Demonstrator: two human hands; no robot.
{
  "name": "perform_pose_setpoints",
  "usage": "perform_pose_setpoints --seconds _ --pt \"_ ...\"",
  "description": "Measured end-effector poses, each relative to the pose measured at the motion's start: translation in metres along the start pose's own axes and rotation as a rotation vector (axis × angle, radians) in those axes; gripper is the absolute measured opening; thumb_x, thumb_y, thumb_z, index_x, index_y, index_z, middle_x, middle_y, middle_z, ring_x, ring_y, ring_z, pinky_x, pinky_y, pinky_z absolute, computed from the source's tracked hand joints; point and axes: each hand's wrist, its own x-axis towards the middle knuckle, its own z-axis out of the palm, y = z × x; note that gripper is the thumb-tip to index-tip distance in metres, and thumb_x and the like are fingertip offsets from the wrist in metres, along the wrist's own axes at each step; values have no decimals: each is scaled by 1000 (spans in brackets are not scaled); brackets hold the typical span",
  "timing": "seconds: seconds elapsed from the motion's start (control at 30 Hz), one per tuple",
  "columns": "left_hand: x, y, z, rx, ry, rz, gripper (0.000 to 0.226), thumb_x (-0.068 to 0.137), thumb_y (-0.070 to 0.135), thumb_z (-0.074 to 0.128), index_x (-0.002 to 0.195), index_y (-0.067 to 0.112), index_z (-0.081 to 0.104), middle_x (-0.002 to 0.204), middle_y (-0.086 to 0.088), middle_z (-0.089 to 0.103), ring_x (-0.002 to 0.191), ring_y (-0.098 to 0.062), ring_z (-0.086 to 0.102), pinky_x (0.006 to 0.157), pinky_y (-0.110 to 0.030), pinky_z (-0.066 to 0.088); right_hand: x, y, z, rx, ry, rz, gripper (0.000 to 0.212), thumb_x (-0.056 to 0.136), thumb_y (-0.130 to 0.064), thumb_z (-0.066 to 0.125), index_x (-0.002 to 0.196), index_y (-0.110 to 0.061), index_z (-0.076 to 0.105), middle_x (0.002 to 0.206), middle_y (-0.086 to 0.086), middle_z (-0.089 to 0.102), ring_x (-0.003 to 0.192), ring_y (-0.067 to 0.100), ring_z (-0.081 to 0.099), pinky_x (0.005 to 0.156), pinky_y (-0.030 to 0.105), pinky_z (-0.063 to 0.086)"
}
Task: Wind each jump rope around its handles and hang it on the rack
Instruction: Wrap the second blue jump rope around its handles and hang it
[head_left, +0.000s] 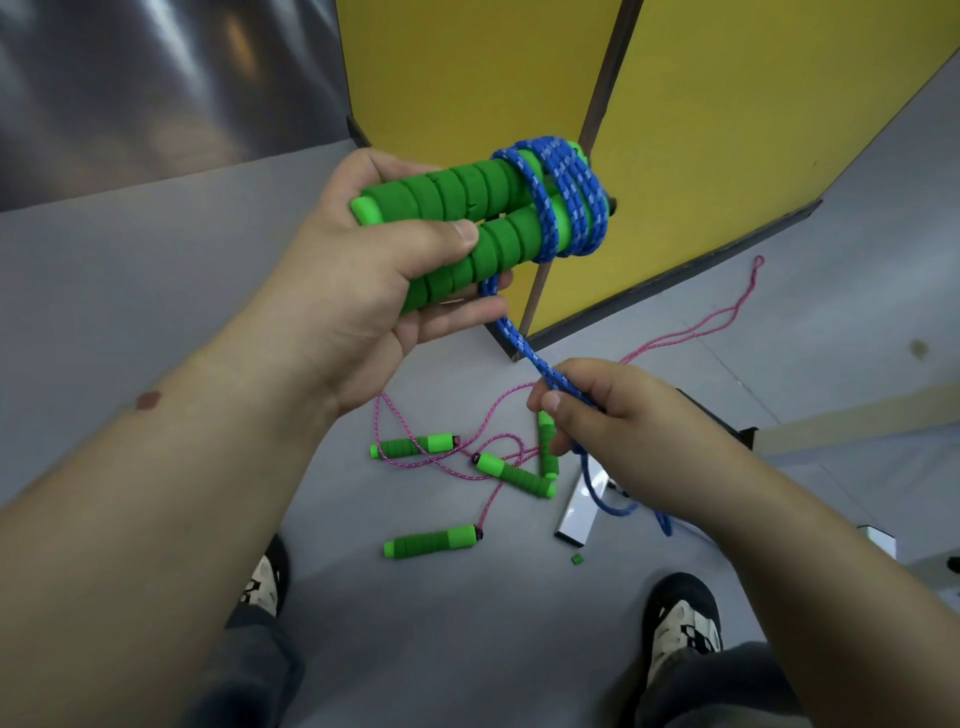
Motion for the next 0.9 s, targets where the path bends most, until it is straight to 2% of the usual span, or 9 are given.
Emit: perform_pose_setpoints --seconds 0.1,0.17,0.33,0.4,0.5,0.6,0.73,0.8,0.9 --pt "2 0 -2 9 72 31 30 96 -8 60 104 19 50 120 -22 68 89 -47 77 79 -57 64 2 2 -8 125 -33 128 32 102 -11 42 96 -27 69 84 3 71 78 15 71 74 33 58" --pt "3 1 -2 -22 97 51 30 96 -7 60 103 20 49 124 -25 67 89 -47 76 79 -57 64 5 7 -11 127 -14 227 36 97 -2 40 92 -19 71 86 7 71 80 21 69 75 34 57" --pt "4 5 -7 -46 98 83 30 97 -7 60 107 19 48 124 -26 67 89 -48 76 79 -55 63 13 25 -9 -304 -106 342 29 95 -2 50 89 -25 67 103 5 68 95 24 65 84 35 57" --pt "4 4 -7 -45 97 76 30 96 -7 60 106 19 48 125 -27 67 90 -48 76 80 -56 63 14 31 -10 -441 -106 365 25 95 -2 52 97 -25 62 107 3 64 93 22 63 85 33 56" --pt "4 5 -8 -38 102 82 30 96 -7 60 105 19 49 124 -27 67 90 -48 76 79 -56 63 15 37 -14 -495 -80 379 26 97 -3 51 110 -22 64 103 1 60 84 18 59 77 31 52" --pt "5 6 -10 -37 121 91 31 96 -7 60 103 21 50 122 -24 67 89 -48 76 79 -56 63 19 40 -11 -541 -94 373 22 101 -11 50 115 -14 65 100 4 61 85 22 58 79 33 53" --pt "6 6 -12 -9 153 115 31 95 -7 62 102 21 51 121 -24 68 88 -47 77 78 -55 64 20 37 -10 -495 -92 362 15 101 -9 48 104 -12 62 90 5 59 73 19 53 56 23 39" --pt "7 7 -14 -1 166 130 31 95 -7 62 104 21 51 124 -25 67 89 -47 77 78 -55 64 19 35 -10 -469 -53 367 19 103 -13 44 90 -12 58 78 4 53 62 15 44 52 24 33" --pt "8 8 -17 9 185 154 31 95 -7 62 103 21 51 126 -24 66 89 -47 76 78 -53 64 20 35 -9 -498 -78 374 23 107 -18 39 89 -11 54 76 1 48 60 13 41 51 23 32"
